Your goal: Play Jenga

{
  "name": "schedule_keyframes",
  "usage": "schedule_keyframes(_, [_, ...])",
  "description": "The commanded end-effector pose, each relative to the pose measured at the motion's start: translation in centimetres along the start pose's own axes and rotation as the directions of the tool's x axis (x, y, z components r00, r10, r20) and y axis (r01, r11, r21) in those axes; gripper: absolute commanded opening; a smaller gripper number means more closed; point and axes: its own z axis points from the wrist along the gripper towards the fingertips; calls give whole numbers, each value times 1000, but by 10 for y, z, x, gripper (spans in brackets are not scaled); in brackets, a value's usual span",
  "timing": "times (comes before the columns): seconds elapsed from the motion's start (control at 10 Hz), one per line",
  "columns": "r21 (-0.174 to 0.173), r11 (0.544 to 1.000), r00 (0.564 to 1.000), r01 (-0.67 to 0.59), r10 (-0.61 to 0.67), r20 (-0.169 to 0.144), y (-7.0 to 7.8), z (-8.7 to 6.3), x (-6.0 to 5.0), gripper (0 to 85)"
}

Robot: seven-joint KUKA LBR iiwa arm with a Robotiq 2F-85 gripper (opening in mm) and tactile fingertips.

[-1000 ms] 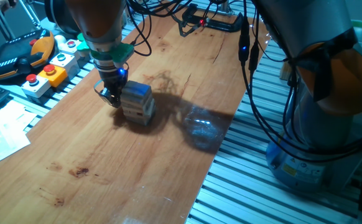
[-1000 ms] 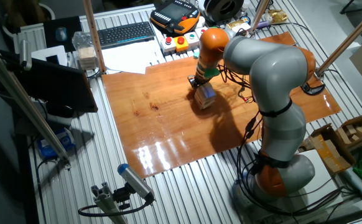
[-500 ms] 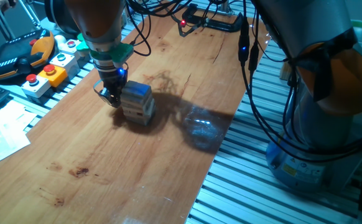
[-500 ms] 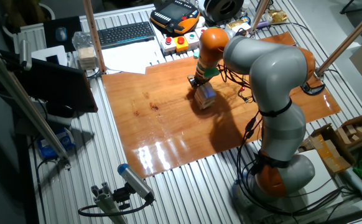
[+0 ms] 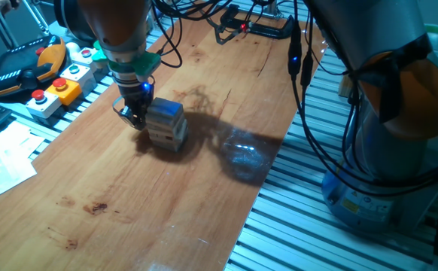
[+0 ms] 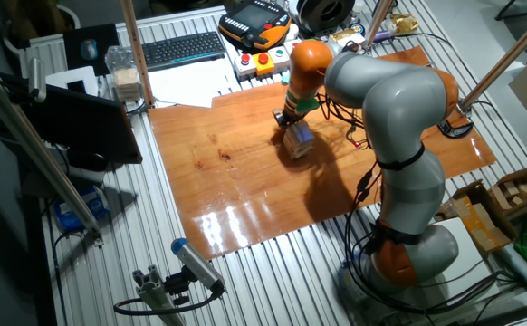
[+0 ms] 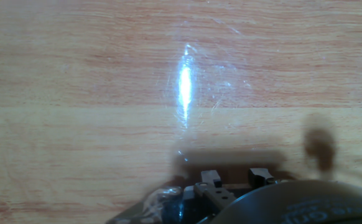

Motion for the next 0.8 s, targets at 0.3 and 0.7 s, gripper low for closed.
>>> schedule_keyframes(0.3, [2,1000,1000,2,-2,1,0,0,-1,10])
schedule_keyframes(0.7, [2,1000,1000,0,0,1,1,1,-2,10])
